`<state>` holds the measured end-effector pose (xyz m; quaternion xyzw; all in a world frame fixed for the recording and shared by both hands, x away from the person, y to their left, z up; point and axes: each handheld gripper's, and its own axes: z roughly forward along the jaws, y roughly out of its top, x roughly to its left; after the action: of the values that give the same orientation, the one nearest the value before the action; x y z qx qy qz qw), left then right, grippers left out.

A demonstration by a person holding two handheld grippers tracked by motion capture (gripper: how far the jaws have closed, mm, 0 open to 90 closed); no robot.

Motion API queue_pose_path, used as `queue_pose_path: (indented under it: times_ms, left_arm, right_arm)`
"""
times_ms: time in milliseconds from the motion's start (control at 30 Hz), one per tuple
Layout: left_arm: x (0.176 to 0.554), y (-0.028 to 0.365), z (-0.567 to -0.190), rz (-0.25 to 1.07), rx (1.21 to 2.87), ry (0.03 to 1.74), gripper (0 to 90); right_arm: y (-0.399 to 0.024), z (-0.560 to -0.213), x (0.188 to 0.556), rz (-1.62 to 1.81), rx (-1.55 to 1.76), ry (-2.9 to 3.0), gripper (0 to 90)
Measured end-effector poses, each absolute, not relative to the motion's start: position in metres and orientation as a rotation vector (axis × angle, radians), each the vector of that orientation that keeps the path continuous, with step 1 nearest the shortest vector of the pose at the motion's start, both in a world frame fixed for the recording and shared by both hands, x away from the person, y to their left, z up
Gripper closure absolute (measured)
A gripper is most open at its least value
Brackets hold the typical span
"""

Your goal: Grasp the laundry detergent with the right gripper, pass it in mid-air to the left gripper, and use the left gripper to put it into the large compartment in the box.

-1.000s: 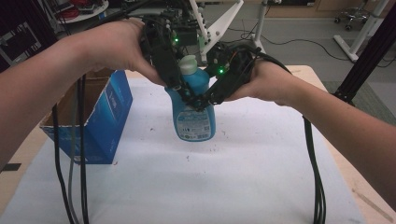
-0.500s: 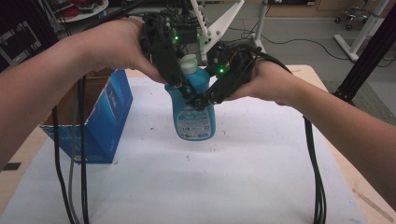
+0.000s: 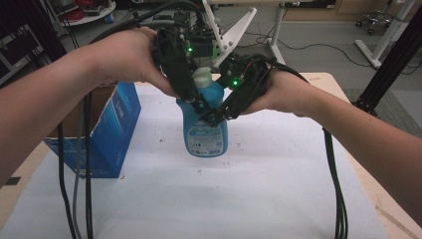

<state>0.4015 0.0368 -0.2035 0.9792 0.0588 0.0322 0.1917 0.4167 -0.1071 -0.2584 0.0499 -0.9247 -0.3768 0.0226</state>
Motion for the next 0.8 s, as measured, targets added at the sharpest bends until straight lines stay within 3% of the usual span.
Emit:
queue_pose_path:
  times_ms: [100, 200, 300, 800]
  left_arm:
    - [0.403, 0.039, -0.205, 0.092, 2.757, 0.197, 37.8]
    - [0.403, 0.041, -0.206, 0.090, 2.760, 0.225, 37.8]
    - [0.404, 0.045, -0.204, 0.101, 2.769, 0.244, 37.8]
    - [0.402, 0.085, -0.171, 0.146, 2.709, 0.475, 37.8]
  right_arm:
    - [-0.108, -0.259, 0.417, -1.146, 0.112, -2.860, 21.6]
    - [-0.110, -0.258, 0.417, -1.154, 0.105, -2.835, 21.5]
    - [-0.112, -0.259, 0.420, -1.151, 0.087, -2.842, 13.0]
    - [-0.150, -0.262, 0.438, -1.030, -0.160, -2.970, 13.0]
